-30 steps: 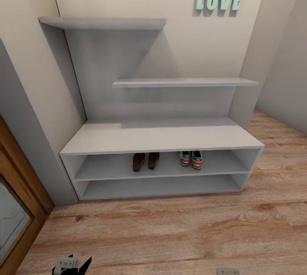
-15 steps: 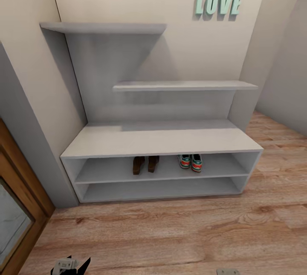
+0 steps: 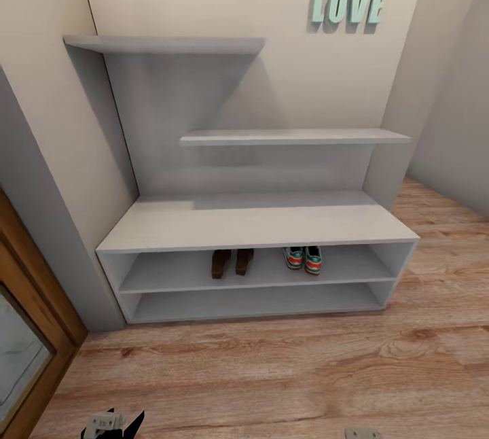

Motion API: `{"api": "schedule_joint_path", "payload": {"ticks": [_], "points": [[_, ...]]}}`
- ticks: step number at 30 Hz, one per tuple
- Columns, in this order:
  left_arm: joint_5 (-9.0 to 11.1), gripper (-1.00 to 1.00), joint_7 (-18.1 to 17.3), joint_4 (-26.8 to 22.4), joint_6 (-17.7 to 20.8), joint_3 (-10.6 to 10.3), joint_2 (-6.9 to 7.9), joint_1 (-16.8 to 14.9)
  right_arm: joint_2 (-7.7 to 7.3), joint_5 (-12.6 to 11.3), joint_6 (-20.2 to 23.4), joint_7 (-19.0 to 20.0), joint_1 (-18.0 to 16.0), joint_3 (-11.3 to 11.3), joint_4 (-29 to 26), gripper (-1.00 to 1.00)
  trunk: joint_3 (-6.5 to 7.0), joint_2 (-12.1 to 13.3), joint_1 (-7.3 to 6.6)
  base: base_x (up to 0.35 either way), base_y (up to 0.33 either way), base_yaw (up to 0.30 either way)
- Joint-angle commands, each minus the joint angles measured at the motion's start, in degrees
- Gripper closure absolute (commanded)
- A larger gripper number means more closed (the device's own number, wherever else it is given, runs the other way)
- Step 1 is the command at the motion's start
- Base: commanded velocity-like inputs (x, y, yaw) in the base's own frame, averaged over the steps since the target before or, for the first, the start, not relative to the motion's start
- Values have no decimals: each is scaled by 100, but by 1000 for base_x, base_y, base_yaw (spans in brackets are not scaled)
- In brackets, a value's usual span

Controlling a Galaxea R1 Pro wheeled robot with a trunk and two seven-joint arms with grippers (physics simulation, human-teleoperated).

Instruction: Pick up the two gym shoes and the two sandals from the corridor floor and place them onto the hallstand (shoe rack) in the corridor, making sure they are on the rack and not on the floor. Arrange them so the two gym shoes are next to each other and the two sandals are next to each other.

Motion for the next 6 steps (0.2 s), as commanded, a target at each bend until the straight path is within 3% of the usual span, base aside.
{"api": "schedule_joint_path", "payload": {"ticks": [1, 6], "points": [[-13, -100, -41, 6, -8, 42, -2, -5, 1, -23, -18, -14, -3, 24, 5, -100, -5, -2, -1, 0, 0, 0], [-9, -100, -41, 6, -8, 44, -2, 1, 1, -23, -18, -14, -3, 24, 5, -100, -5, -2, -1, 0, 0, 0]]}}
